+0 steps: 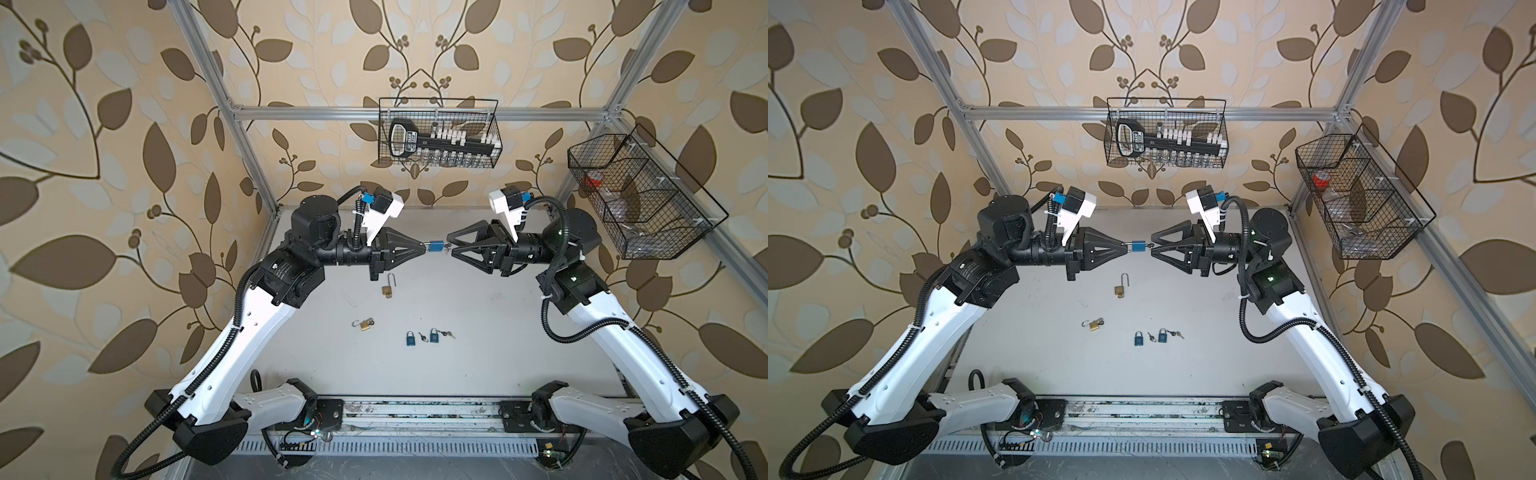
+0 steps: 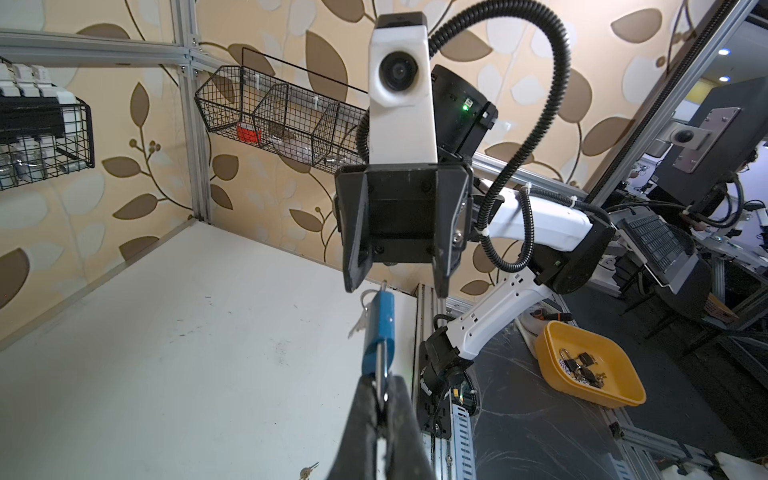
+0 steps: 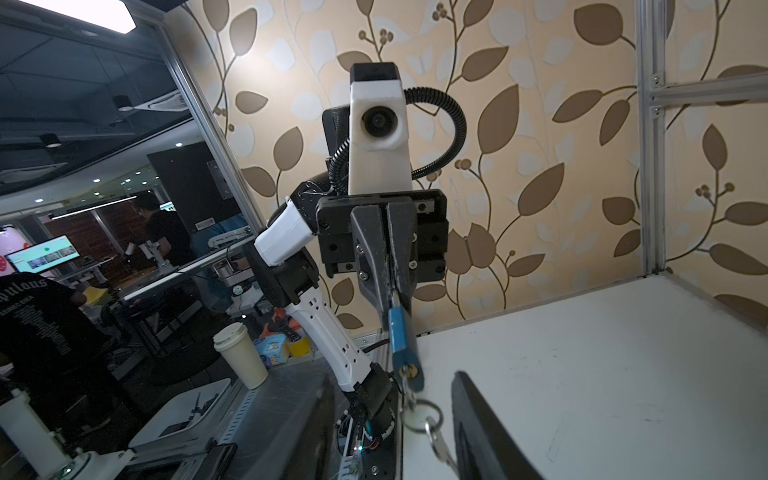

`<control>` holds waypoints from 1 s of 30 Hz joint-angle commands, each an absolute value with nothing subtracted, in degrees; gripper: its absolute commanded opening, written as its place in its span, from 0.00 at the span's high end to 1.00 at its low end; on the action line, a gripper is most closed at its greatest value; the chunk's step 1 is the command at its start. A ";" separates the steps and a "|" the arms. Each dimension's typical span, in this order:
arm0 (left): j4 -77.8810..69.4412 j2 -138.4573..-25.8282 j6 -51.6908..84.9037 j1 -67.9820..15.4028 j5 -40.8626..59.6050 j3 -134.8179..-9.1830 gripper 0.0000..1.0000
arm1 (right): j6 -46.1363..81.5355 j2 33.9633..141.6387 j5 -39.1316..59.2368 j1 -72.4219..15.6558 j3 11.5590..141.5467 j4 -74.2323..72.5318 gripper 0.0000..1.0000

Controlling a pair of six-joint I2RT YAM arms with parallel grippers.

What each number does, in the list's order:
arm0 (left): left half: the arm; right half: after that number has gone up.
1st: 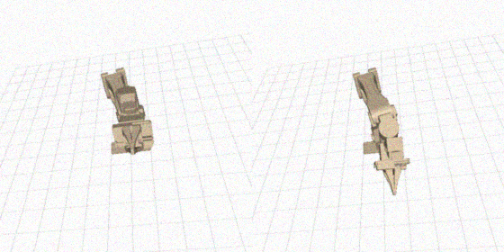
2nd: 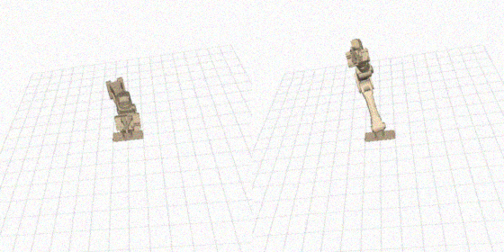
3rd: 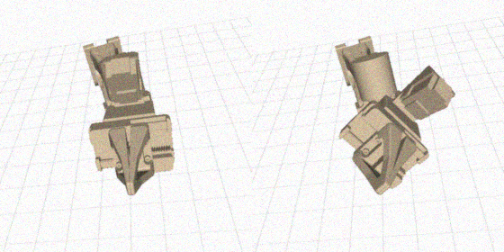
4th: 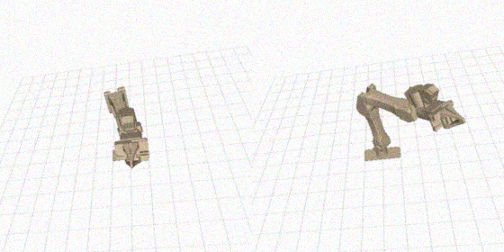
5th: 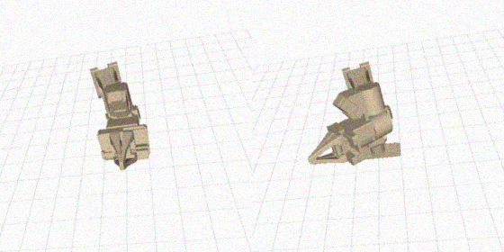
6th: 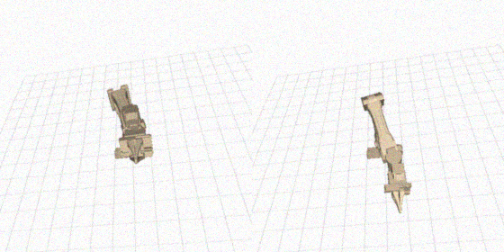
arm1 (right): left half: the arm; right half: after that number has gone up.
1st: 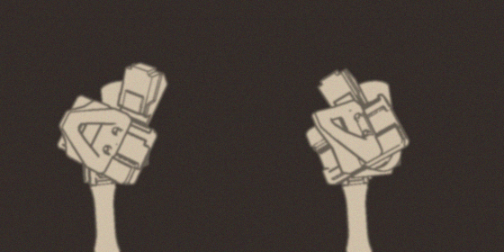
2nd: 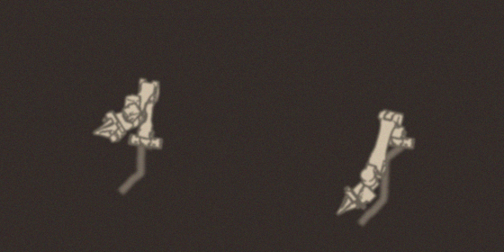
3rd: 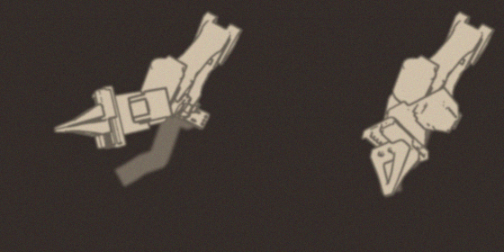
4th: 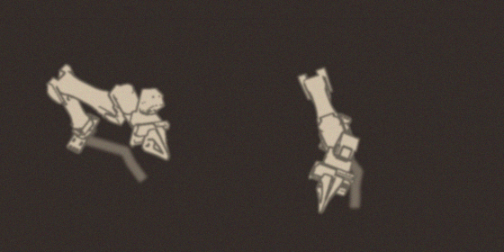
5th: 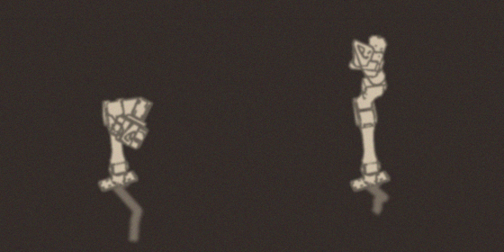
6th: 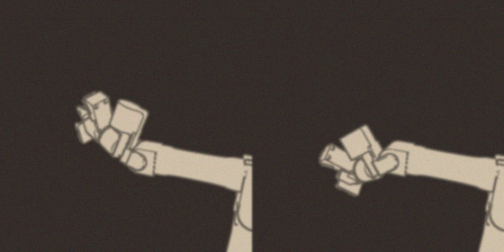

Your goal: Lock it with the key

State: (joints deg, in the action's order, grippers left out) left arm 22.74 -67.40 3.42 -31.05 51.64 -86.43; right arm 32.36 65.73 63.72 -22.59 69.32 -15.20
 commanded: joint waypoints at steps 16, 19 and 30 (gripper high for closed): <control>20.90 -68.12 4.64 -30.75 55.71 -88.30 1.00 | 26.93 66.96 64.96 -25.80 71.78 -12.99 0.69; 20.77 -68.13 4.67 -30.74 55.72 -88.33 1.00 | 26.97 66.97 64.83 -25.92 71.97 -13.02 0.72; 20.85 -68.03 4.67 -30.74 55.63 -88.21 1.00 | 27.03 67.54 64.33 -26.53 72.23 -12.48 0.82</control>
State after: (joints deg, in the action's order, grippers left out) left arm 22.72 -68.45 4.64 -31.05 54.26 -86.46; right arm 27.53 67.37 64.05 -26.04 70.41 -12.49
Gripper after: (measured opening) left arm 0.049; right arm 0.190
